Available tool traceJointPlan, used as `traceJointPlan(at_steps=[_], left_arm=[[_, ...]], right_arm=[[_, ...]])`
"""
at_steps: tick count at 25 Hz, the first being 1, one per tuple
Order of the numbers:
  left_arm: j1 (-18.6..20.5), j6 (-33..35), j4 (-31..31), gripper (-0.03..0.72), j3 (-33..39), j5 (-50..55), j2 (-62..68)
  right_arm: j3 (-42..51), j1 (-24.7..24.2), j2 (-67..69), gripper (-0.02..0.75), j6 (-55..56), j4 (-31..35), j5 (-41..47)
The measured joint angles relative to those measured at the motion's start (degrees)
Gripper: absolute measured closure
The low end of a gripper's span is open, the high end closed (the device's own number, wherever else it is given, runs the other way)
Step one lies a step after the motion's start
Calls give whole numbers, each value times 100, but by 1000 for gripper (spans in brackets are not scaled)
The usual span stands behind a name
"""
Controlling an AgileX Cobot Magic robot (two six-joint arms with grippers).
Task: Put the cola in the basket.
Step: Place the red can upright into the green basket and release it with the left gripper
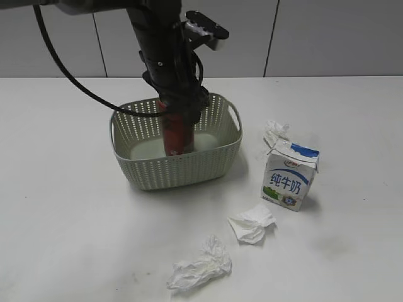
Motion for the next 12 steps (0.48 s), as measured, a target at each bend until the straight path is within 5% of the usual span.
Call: traceJointPlan(at_steps=[12], left_arm=[[6,69,-603,156,-7,-236,60]], right_arm=[[0,0,0,167,5,0,0]])
